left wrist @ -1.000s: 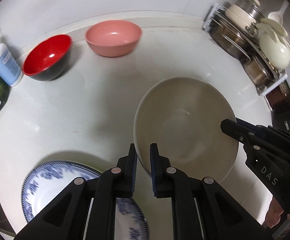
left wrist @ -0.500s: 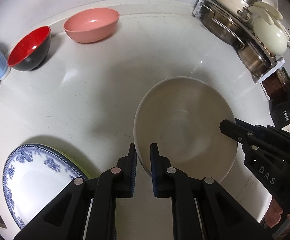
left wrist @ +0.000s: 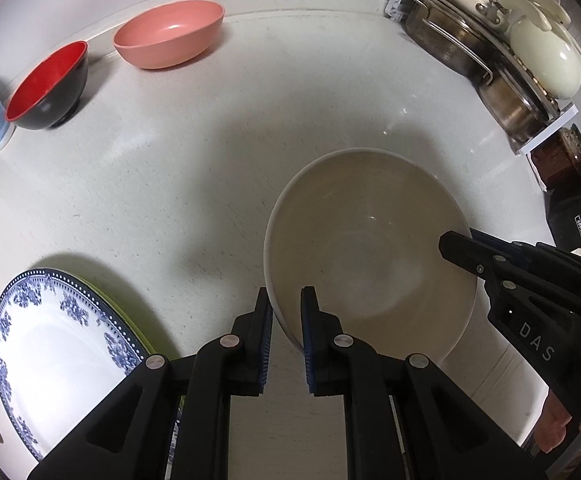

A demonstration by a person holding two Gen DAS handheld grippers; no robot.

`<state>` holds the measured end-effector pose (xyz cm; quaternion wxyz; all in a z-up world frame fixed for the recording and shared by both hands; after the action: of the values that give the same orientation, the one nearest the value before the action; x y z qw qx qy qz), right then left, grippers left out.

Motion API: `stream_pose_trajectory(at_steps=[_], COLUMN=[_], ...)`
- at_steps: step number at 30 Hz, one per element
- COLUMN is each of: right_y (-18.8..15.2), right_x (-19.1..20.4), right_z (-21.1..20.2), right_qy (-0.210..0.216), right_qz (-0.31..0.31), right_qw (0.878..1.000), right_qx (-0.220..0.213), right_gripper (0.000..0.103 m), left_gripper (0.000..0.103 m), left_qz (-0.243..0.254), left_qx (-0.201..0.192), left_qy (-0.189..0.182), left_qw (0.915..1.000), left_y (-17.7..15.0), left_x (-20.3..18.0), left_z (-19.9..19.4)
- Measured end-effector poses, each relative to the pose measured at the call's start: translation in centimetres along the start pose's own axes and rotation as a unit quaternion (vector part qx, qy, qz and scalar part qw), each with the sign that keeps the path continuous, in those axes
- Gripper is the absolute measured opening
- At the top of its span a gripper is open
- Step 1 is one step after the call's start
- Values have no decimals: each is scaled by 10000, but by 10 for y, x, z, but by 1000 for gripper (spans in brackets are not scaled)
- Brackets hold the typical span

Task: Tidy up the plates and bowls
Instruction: 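Lift and carry the cream bowl over the plate stack, then lower the cream bowl onto the plates and open both grippers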

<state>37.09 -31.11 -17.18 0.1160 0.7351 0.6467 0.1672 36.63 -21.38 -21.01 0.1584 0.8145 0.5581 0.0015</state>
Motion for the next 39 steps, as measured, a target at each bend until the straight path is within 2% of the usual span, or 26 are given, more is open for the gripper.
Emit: stream_pose_trajectory(at_steps=[16,19,21,22,24,25,30,31,33,39], right_y=[-8,-8,-7,-7,-7,-7,-3,-2,1,15], right_x=[-4,-3,-3,-3,-5,-5,-5,-4,-1,13], right_z=[6,5,4,3,0,-2,-14,-16,-21,-32], right_qy=[29,7,-3,-6,-51,-72,-82,-62,-42,53], right_qz=[-50,-72,-75,-84,-81,-92,-40,-42,-59,-65], right_qw=[9999,9999,9999,9999,9999,9999,9999,9999,9999,9995], right_qx=[113,100,91,90,78,52,-73,-96,-140,-307], right_gripper=[12,12,13,15,31,33,34,34,42,44], left_gripper=[16,24,33,34,41,44,57,58,62,64], left_qz=[-24,-21,5,27,90,92,144,174,235,339], left_qx=[41,-6,-97,-156,-258,-285,-489,-574,-669,-887], left_qy=[-166,-158,-66,21,134,111,92,135,211,316], left_qw=[9999,9999,9999,9999,9995,9995,9987,9981,9973,9950], left_y=[-3,-2,-1,0,2,3,8,10,17,35], left_x=[-1,0,4,8,12,13,21,23,25,39], left_z=[3,1,-4,-6,-11,-14,-30,-35,-41,-60])
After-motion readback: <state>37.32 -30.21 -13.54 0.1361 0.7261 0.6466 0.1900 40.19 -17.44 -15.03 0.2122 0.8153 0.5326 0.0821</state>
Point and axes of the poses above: each gripper's, at about its wrist camera, not at the fingertips, and z roughly the way its jaws point, x to its left, y to its top, the point moved 10 cm from there along z, roughly the way its jaws point, and after that the axes turned 1 degree about -z, right-handed, at the moved point
